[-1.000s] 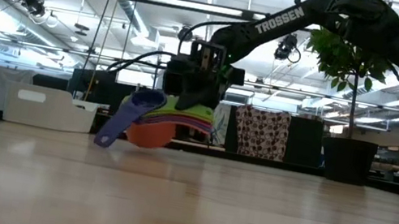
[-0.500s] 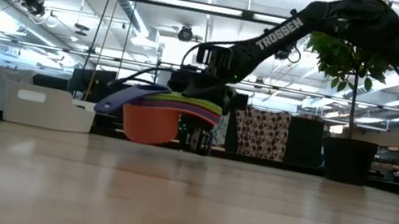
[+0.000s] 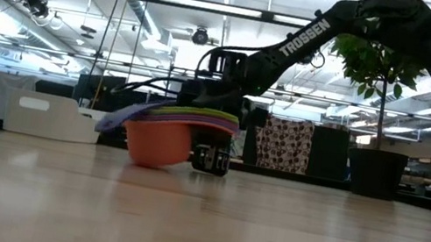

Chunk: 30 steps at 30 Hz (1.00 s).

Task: Nest measuring cups in basket
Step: Put the stacked of measuring cups into the white bin

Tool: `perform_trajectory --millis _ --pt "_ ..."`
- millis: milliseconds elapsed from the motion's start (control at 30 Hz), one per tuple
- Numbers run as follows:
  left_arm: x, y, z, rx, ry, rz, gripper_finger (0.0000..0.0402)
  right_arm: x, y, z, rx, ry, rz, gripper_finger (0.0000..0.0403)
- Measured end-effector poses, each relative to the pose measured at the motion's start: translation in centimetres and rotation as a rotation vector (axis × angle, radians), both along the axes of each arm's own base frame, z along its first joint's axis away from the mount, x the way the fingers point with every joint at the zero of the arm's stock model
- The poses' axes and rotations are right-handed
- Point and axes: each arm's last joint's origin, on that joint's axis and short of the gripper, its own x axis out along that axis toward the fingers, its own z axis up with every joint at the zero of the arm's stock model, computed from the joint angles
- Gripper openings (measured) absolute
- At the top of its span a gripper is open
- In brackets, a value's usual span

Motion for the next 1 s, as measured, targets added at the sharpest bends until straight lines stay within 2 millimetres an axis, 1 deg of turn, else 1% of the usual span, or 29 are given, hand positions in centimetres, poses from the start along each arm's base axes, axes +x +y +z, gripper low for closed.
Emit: perform_trajectory --millis 67,133,333,500,567,667,867,1000 --pt "0.0 0.0 0.1 0.004 -0.007 0.0 0.0142 0.0 0.0 0.0 -0.017 0.008 -0.004 0.0148" --pt "0.1 0.0 0.2 0.01 -0.019 0.0 0.0142 0.0 0.0 0.0 -0.016 0.009 -0.005 0.0154" --pt "0.1 0.0 0.2 0.013 -0.022 0.0 0.0142 0.0 -0.3 -0.1 -0.022 0.008 -0.014 0.0153" --pt "0.1 0.0 0.2 0.01 -0.024 -0.017 0.0142 -0.4 -1.8 -0.2 -0.021 0.013 -0.05 0.0154" --pt "0.1 -0.1 0.2 0.005 -0.026 -0.035 0.0142 -0.7 -2.6 -0.2 -0.015 0.03 -0.074 0.0155" --pt "0.1 -0.1 0.2 0.001 -0.028 -0.051 0.0142 -0.9 -3.4 -0.2 -0.01 0.053 -0.098 0.0155" --pt "0.1 -0.1 0.2 0.001 -0.028 -0.051 0.0142 -1.0 -3.7 -0.3 -0.007 0.1 -0.119 0.0155" --pt "0.1 -0.1 0.2 0.001 -0.028 -0.051 0.0142 -0.9 -3.3 -0.4 -0.07 0.141 -0.132 0.0155"
